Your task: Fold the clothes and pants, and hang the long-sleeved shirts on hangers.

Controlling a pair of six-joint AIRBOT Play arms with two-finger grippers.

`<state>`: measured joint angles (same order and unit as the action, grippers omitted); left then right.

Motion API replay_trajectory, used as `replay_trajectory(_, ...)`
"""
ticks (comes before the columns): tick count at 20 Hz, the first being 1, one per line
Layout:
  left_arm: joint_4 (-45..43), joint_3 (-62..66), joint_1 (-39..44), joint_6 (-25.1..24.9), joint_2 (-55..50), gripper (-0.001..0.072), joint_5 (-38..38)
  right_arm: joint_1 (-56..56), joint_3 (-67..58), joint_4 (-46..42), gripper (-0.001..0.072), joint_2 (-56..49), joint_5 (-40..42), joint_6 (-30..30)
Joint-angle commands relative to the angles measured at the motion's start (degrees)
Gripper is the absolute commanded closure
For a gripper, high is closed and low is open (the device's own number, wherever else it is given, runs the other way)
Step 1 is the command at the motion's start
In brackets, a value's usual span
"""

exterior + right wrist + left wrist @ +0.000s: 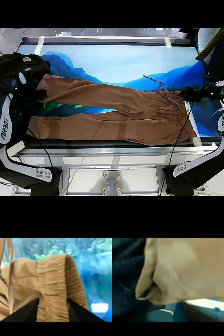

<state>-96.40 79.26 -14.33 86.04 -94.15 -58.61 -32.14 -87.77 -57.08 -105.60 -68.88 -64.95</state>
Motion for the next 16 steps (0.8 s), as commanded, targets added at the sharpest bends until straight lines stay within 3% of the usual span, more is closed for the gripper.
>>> replay_trajectory(1,-0.5,1.6,-0.6,5.9,0.3,-0.0008,10.2,0.0,0.0,0.6,0.0294,0.0,-2.1,0.1)
replay_trajectory(3,3.4,6.4,-0.7,11.1,0.0,-0.0004,19.8,0.0,0.0,1.0,0.0294,0.0,-1.9,0.0)
replay_trajectory(5,9.9,11.3,-0.9,11.4,-2.0,-0.0003,20.9,0.0,0.0,2.1,0.0295,0.0,-1.2,0.0)
replay_trajectory(8,17.2,15.6,-0.5,6.6,-3.5,0.0007,11.9,0.0,-0.2,2.4,0.0295,0.1,-3.0,0.3)
replay_trajectory(10,17.0,16.0,-0.7,6.5,-0.3,0.0124,9.6,-1.2,-0.5,2.2,0.0304,1.7,-6.3,1.8)
replay_trajectory(12,16.7,16.0,-1.7,6.5,5.5,0.0123,7.8,-3.5,-0.5,2.3,0.0303,5.5,-9.1,3.4)
replay_trajectory(16,11.4,15.7,-3.8,6.5,14.9,0.0123,-11.6,-5.3,-0.5,12.0,0.0303,13.2,-21.7,10.7)
